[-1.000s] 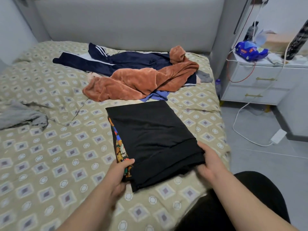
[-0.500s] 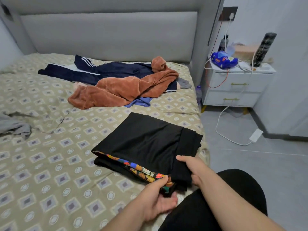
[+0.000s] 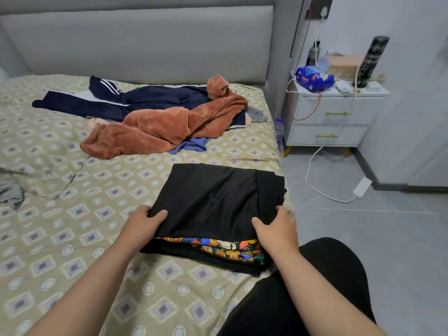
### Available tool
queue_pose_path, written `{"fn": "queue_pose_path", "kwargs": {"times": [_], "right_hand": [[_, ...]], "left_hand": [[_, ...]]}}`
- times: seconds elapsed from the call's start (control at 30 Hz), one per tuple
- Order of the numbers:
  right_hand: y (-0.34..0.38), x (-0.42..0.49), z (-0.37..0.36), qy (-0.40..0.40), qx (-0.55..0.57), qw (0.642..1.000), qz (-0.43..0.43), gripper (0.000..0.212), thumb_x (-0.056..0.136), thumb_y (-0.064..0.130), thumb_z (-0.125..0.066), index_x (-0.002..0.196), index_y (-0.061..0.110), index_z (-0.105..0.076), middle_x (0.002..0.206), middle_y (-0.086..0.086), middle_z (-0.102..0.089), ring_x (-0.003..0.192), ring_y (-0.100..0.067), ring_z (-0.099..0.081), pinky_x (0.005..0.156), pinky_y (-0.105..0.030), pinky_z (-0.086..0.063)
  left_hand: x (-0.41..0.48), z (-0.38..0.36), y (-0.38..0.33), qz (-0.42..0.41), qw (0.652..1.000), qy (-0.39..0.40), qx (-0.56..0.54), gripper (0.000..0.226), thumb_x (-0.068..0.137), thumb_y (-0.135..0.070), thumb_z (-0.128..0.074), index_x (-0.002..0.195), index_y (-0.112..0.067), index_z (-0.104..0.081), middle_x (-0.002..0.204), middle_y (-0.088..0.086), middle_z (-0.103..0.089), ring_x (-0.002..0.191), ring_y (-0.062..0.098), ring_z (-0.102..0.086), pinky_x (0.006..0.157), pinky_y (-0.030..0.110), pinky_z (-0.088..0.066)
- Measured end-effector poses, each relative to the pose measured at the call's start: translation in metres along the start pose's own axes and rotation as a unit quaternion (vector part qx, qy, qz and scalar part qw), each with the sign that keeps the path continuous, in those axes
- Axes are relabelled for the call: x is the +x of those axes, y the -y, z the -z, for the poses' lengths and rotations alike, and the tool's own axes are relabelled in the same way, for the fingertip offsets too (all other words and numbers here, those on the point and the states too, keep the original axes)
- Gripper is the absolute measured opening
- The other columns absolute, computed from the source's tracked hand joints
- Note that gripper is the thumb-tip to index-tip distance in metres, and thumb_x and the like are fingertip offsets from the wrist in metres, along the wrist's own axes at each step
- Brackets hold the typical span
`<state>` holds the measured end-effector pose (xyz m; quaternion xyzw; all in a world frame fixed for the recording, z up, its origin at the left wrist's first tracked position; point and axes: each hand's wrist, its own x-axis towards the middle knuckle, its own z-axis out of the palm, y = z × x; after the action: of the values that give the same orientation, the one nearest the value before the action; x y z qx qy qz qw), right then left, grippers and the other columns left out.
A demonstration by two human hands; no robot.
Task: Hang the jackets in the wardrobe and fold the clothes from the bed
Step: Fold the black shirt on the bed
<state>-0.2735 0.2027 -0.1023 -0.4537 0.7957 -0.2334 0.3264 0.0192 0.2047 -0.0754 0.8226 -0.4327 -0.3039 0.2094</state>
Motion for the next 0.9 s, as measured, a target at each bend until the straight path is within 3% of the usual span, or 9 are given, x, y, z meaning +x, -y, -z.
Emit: {"fn": "queue_pose_path", "kwargs": {"times": [0.07,0.2,0.33,0.43,0.57,0.63,0.73,0.83,0.9], "right_hand": [[-0.001,0.000,0.000,0.040,0.036,0.998,-0.036,0.082,0.081,0.043,-0.074,0.146,0.016,-0.031,0.140,-0.010,-0.049,0.123,-0.032,-0.054,0.096,-0.040,-0.046],[-0.005,0.010,0.017,0.087,0.115,0.989,-0.041,0.054,0.083,0.014,-0.074,0.130,0.016,-0.048,0.124,-0.005,-0.063,0.107,-0.024,-0.062,0.090,-0.034,-0.050],[-0.015,0.010,0.033,0.169,0.035,0.985,0.013,0.038,0.083,0.014,-0.073,0.115,0.023,-0.054,0.113,0.003,-0.066,0.099,-0.017,-0.063,0.089,-0.032,-0.050],[-0.019,0.008,0.027,0.182,-0.109,0.977,0.017,0.055,0.084,0.025,-0.068,0.132,0.017,-0.043,0.127,-0.005,-0.058,0.113,-0.027,-0.058,0.094,-0.034,-0.048],[-0.010,0.001,0.024,0.051,-0.117,0.988,0.086,0.066,0.084,0.032,-0.057,0.144,0.014,-0.035,0.146,-0.012,-0.037,0.134,-0.033,-0.037,0.109,-0.042,-0.037],[-0.002,-0.009,0.020,0.019,-0.185,0.958,0.218,0.074,0.091,0.047,-0.052,0.155,0.024,-0.022,0.162,-0.011,-0.015,0.150,-0.030,-0.013,0.123,-0.043,-0.017],[-0.002,-0.020,0.001,0.111,-0.322,0.874,0.346,0.087,0.091,0.068,-0.040,0.158,0.030,0.000,0.166,-0.008,0.013,0.151,-0.025,0.019,0.123,-0.049,0.005],[-0.011,-0.018,-0.017,0.246,-0.469,0.798,0.287,0.096,0.092,0.073,-0.036,0.155,0.026,0.019,0.161,-0.006,0.029,0.147,-0.025,0.030,0.121,-0.054,0.010],[-0.009,-0.012,-0.026,0.273,-0.513,0.774,0.251,0.098,0.093,0.073,-0.035,0.153,0.024,0.025,0.158,-0.007,0.036,0.145,-0.028,0.033,0.120,-0.056,0.011]], "left_hand": [[0.003,-0.007,0.002,-0.033,0.999,-0.023,0.008,0.020,0.093,-0.032,-0.059,0.094,-0.011,-0.057,0.090,0.006,-0.063,0.083,0.024,-0.059,0.064,0.036,-0.039],[0.009,-0.006,0.003,-0.052,0.996,-0.071,0.004,0.019,0.097,-0.022,-0.053,0.083,-0.009,-0.054,0.081,0.009,-0.058,0.079,0.030,-0.056,0.062,0.037,-0.037],[0.015,-0.004,0.017,-0.039,0.995,-0.069,0.054,0.020,0.096,-0.021,-0.056,0.080,-0.010,-0.051,0.077,0.008,-0.057,0.070,0.022,-0.052,0.060,0.037,-0.036],[0.013,-0.007,0.030,-0.040,0.982,-0.022,0.184,0.020,0.092,-0.029,-0.064,0.103,-0.014,-0.055,0.100,0.007,-0.062,0.088,0.026,-0.058,0.076,0.041,-0.047],[0.011,-0.007,0.011,-0.238,0.947,-0.085,0.196,0.054,0.090,-0.020,-0.064,0.140,-0.012,-0.047,0.138,0.011,-0.052,0.128,0.034,-0.048,0.102,0.045,-0.041],[0.008,-0.017,-0.003,-0.286,0.939,-0.024,0.189,0.062,0.094,-0.035,-0.057,0.150,-0.017,-0.037,0.157,0.004,-0.034,0.147,0.029,-0.027,0.118,0.043,-0.024],[0.010,-0.044,0.004,-0.295,0.906,0.034,0.302,0.088,0.083,-0.073,-0.024,0.158,-0.028,-0.016,0.166,-0.002,-0.007,0.153,0.019,-0.002,0.124,0.042,-0.003],[0.013,-0.066,0.033,-0.288,0.901,0.046,0.321,0.095,0.078,-0.077,-0.014,0.159,-0.027,-0.008,0.166,-0.001,-0.004,0.153,0.017,-0.002,0.124,0.039,-0.001],[0.017,-0.071,0.041,-0.292,0.901,0.036,0.320,0.092,0.081,-0.075,-0.015,0.159,-0.026,-0.007,0.166,0.000,-0.004,0.153,0.017,-0.002,0.124,0.038,-0.001]]}}
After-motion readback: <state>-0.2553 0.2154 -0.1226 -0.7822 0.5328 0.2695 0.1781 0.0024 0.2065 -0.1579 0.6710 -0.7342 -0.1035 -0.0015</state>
